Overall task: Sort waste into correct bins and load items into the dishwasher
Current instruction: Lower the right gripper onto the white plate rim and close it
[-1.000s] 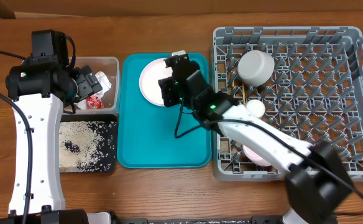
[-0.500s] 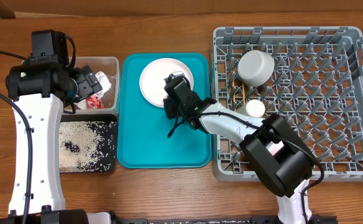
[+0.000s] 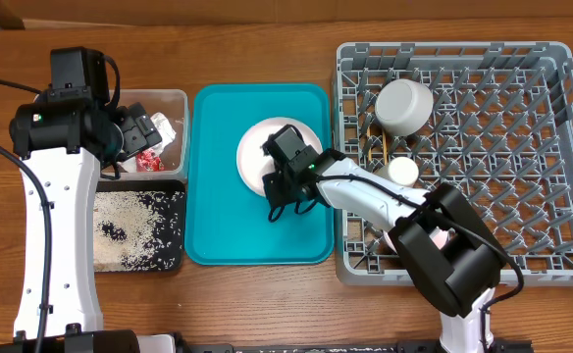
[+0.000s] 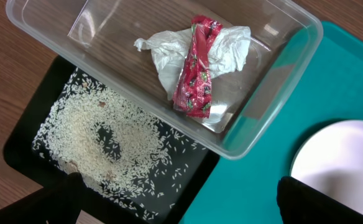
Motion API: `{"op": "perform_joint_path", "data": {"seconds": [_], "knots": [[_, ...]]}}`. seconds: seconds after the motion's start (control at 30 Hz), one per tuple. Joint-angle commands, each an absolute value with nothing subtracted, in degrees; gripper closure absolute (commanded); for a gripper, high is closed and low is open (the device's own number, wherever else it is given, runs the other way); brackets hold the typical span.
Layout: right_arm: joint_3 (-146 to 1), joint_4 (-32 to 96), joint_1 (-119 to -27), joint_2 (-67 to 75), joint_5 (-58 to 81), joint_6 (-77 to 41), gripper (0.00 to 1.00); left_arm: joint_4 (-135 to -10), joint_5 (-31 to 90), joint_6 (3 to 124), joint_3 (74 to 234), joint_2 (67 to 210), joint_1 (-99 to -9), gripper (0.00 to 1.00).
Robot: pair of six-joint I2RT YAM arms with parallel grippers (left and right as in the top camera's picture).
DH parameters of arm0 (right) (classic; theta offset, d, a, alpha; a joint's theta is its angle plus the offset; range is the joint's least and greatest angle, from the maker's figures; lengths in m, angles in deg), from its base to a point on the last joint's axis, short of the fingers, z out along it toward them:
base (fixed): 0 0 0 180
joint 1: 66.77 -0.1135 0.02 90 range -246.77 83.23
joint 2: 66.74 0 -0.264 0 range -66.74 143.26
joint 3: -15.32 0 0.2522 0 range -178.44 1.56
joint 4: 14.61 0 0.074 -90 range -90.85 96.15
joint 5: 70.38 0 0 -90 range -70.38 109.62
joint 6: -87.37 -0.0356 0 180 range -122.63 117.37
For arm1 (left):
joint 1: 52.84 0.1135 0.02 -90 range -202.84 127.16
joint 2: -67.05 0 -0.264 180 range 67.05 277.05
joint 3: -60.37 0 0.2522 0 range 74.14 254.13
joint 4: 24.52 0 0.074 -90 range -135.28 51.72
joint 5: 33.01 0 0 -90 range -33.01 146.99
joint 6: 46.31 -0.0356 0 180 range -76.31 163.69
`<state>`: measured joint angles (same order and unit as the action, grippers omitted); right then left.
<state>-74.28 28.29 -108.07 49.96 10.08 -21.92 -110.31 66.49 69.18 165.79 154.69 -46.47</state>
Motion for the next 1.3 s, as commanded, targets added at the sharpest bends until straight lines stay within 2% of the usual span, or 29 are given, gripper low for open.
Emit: {"op": "perform_joint_path", "data": {"seconds": [0.0,0.3,0.4,0.5,0.6,0.63,0.73,1.27], "knots": [[-73.53,30.15,-108.27,44.85,1.29,-22.14,0.96,-110.24,67.02,68.53,166.43,154.16,-46.86,0.00],[-73.53,28.93,-109.23,35.51,1.88,-23.34,0.96,-110.24,67.02,68.55,166.43,154.14,-46.86,0.00],[-73.51,27.27,-111.24,35.43,6.32,-22.05,0.95,-110.15,67.02,68.55,166.43,154.16,-46.86,0.00],[-73.51,26.94,-114.50,36.32,14.78,-19.05,0.80,-110.15,67.02,68.55,166.43,154.16,-46.86,0.00],[-73.51,25.74,-118.15,37.63,23.02,-15.75,0.70,-110.13,67.02,68.53,166.43,154.16,-46.86,0.00],[-73.51,25.32,-119.09,37.98,25.73,-15.62,0.63,-110.11,67.02,68.55,166.43,154.16,-46.86,0.00],[-73.47,24.16,-120.86,39.38,32.26,-15.60,0.59,-110.11,67.02,68.55,166.43,154.16,-46.86,0.00],[-73.40,17.41,-120.71,49.72,33.07,-12.17,0.59,-110.07,67.02,68.55,166.43,154.16,-46.86,0.00]]}}
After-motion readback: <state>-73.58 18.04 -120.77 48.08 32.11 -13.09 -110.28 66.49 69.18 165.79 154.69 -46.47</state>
